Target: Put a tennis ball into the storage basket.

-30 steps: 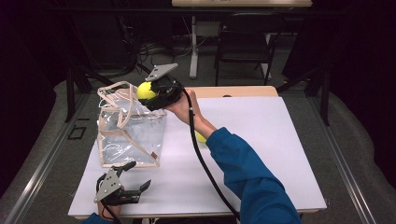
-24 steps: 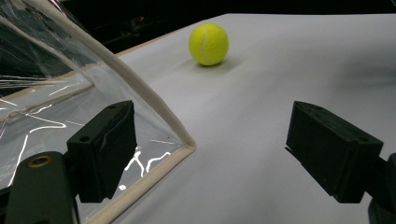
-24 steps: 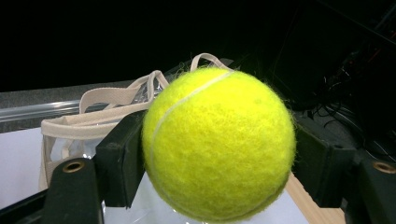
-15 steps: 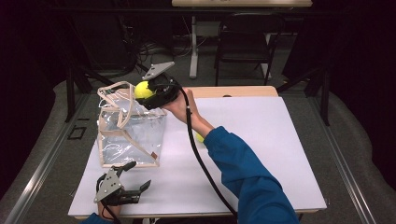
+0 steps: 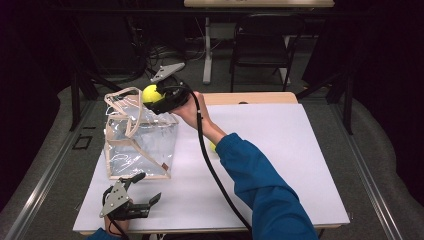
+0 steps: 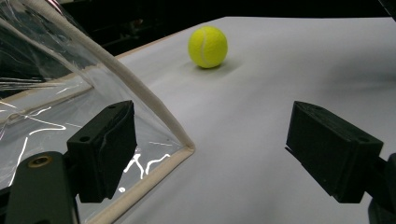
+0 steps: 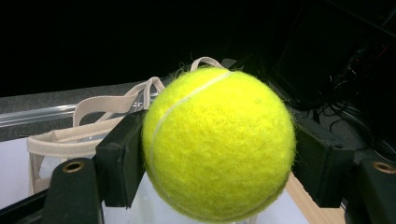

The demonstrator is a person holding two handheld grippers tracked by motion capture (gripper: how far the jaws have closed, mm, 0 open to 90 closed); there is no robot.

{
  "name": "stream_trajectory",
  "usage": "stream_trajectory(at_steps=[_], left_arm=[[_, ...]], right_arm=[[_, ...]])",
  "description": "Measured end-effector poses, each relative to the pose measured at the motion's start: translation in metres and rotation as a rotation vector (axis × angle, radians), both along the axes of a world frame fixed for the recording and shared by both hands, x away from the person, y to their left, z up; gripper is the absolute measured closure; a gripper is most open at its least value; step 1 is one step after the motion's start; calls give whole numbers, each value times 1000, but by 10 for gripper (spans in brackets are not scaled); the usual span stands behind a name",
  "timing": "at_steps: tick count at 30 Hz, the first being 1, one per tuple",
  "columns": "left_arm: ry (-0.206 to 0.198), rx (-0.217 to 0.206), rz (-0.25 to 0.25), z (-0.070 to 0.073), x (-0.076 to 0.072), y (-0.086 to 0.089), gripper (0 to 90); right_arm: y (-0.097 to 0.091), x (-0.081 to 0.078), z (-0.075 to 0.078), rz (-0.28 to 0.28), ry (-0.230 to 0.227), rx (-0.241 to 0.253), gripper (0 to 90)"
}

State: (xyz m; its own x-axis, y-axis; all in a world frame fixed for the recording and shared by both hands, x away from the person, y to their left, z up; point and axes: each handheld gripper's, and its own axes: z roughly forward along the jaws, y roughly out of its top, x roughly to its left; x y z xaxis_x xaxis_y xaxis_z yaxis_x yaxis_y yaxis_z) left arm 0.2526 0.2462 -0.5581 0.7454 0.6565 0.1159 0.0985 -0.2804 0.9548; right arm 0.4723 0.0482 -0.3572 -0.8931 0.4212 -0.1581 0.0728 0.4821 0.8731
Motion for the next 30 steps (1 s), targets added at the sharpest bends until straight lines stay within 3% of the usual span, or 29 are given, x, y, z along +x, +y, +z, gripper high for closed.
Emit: stream_trajectory(at_steps=[20,30], left_arm=[[4,1,-3,0,0,0,160],[0,2,-5,0,0,0,160]], right_arm=[[13,3,-3,4,7,-12,262],[20,9,8,-11,-5,5,262]])
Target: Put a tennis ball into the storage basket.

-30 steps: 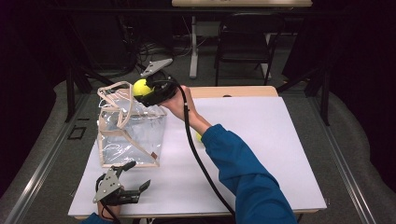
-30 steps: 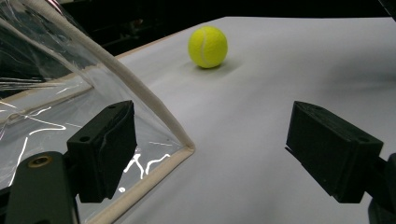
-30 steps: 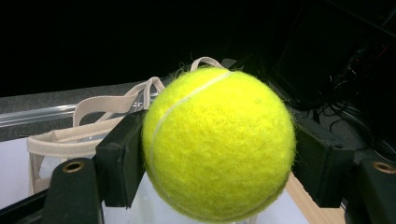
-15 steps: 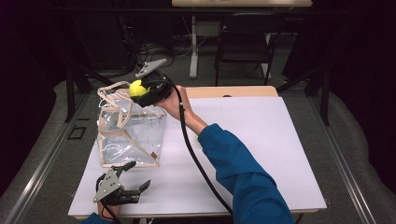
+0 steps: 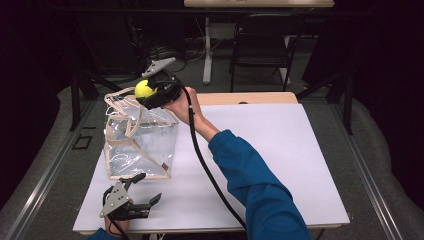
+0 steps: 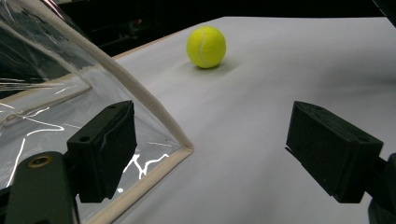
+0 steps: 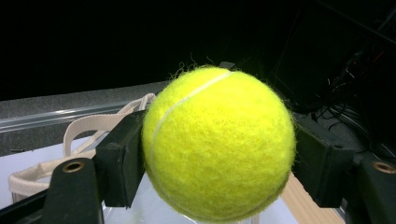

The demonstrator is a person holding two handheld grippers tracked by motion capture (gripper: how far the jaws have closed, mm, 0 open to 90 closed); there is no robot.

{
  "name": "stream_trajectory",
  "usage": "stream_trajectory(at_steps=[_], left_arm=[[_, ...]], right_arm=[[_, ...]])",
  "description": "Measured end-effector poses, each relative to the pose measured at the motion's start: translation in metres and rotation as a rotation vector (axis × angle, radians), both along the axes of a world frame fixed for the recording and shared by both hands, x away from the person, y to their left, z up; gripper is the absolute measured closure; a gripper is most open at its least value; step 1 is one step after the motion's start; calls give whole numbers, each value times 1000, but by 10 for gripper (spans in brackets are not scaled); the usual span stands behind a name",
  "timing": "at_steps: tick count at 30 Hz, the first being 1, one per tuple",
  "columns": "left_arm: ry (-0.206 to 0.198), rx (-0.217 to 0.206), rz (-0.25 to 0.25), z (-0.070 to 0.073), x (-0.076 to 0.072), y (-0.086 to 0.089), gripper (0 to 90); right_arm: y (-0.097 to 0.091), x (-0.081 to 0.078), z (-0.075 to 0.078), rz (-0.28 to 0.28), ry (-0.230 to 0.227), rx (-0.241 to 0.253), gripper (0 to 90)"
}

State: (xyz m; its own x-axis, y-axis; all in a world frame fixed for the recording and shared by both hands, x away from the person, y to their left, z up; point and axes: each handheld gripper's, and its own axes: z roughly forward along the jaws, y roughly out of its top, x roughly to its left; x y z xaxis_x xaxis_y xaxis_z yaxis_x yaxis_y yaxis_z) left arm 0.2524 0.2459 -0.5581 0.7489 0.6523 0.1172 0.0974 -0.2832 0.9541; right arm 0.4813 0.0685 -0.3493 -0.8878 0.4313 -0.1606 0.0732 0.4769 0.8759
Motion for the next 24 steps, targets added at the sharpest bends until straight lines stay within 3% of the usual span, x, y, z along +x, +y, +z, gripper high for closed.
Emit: stream_trajectory(at_steps=[24], left_arm=[[2,-7,3,0,0,1,161]], right_arm=[[16,7,1,2,3,9,262]])
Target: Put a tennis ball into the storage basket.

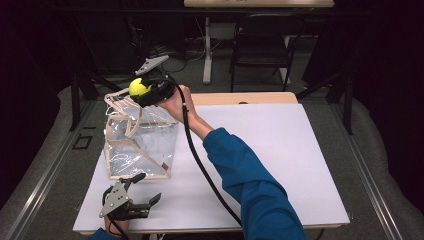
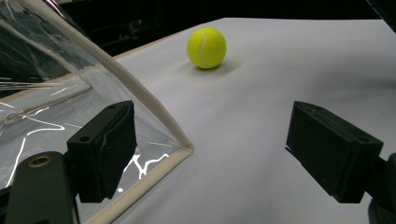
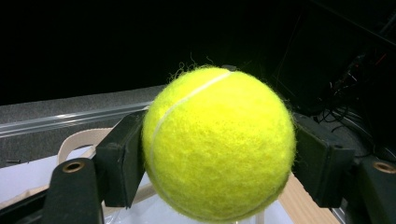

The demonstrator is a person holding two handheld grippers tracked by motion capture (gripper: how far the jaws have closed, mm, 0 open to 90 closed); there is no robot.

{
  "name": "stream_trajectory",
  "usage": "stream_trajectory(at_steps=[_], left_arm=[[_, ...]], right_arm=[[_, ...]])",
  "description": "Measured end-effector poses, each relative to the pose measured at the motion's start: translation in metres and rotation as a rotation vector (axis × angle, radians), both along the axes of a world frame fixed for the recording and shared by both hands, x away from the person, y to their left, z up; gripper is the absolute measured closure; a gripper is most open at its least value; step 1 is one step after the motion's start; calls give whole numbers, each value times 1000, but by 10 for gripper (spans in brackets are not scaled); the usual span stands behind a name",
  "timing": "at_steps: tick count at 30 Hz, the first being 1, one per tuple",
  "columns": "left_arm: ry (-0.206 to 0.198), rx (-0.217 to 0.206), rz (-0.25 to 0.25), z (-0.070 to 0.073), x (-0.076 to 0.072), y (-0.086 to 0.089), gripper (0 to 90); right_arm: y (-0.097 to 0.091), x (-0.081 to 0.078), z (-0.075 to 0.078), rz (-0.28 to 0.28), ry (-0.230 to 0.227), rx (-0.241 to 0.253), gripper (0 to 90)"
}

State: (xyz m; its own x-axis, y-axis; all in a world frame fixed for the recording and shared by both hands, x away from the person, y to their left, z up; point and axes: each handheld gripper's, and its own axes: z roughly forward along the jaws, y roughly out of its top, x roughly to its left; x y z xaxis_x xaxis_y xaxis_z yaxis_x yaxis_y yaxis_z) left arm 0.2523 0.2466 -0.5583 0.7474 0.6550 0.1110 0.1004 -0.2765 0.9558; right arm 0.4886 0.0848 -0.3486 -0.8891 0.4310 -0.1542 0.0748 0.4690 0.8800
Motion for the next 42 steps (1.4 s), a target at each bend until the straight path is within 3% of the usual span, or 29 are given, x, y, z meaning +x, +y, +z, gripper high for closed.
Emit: stream_trajectory(at_steps=[24,42], left_arm=[[1,-6,-2,0,0,0,160],[2,-9,-2,0,0,1,160]], right_arm=[[16,2,-8,11,5,35,261],[24,5,-12,16,11,23,261]])
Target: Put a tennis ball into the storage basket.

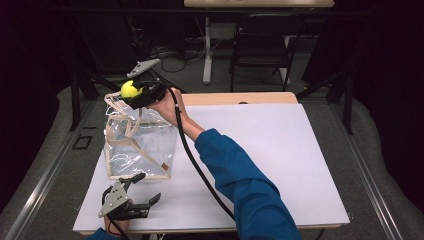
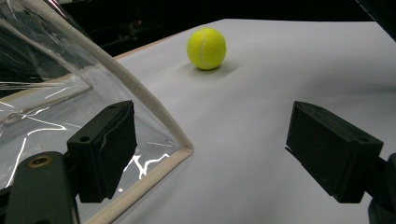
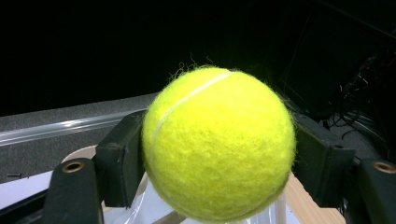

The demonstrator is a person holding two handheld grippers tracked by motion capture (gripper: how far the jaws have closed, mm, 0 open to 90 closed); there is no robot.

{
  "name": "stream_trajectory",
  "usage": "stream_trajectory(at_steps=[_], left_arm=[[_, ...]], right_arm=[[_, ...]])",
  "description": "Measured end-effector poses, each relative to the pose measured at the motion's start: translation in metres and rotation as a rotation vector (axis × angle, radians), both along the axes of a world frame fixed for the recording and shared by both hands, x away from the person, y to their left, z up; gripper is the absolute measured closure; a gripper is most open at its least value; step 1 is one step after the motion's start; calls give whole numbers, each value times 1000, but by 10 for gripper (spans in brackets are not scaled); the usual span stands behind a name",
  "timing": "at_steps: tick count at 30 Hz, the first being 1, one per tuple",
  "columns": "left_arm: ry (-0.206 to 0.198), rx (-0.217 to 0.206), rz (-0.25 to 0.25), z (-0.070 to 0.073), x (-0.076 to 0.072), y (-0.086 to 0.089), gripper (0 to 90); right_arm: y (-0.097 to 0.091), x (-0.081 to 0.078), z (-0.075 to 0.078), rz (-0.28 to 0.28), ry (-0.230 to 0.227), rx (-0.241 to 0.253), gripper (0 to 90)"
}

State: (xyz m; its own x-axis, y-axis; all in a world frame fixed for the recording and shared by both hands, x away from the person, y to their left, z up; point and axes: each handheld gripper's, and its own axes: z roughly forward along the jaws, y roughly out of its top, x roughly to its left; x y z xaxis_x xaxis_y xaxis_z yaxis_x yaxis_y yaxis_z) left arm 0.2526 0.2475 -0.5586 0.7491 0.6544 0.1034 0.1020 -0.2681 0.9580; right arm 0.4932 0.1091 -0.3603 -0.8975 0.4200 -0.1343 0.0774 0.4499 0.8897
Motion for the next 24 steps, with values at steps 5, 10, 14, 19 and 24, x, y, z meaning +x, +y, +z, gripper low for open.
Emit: stream_trajectory(at_steps=[5,10,14,19,24], left_arm=[[2,2,0,0,0,0,160],[0,1,0,0,0,0,160],[1,0,1,0,0,0,161],[0,-2,1,0,0,0,160],[0,-2,1,0,0,0,160]], right_arm=[[3,-1,1,4,-3,-1,261],[7,0,0,8,0,0,261],[10,0,-2,11,4,-5,260],[13,1,-4,12,9,-10,260],[13,1,-5,13,12,-13,260]])
